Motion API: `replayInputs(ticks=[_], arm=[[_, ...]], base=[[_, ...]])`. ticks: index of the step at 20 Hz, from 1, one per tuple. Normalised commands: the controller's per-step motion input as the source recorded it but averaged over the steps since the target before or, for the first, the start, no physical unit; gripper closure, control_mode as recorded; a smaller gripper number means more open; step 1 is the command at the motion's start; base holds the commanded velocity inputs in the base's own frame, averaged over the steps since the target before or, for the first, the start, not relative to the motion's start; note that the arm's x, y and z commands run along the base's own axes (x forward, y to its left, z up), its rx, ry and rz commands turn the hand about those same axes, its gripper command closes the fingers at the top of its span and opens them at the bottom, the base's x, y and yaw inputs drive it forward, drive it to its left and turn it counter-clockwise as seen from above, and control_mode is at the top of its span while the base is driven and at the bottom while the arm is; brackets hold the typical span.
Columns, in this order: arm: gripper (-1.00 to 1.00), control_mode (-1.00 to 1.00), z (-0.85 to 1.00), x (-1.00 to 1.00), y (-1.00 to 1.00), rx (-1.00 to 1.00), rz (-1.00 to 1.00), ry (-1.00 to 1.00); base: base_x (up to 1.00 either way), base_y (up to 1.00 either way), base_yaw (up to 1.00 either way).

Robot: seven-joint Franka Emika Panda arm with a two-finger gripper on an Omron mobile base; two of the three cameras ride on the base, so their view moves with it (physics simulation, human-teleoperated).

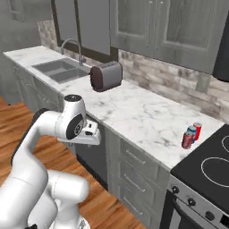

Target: Four empty soda cans are scattered around the kitchen. Gather all the cans and cluster them next to the stove for recycling.

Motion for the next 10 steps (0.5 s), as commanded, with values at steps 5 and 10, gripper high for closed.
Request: replayInputs(ticks=[5, 10], arm=[[-1.0, 1.0, 0.0, 0.0, 0.0, 0.0, 0.0, 0.0], [-1.0, 1.0, 0.0, 0.0, 0.0, 0.0, 0.0, 0.0]], base=[[-0.2, 0.0, 0.61], [-0.14, 0.0, 0.56]])
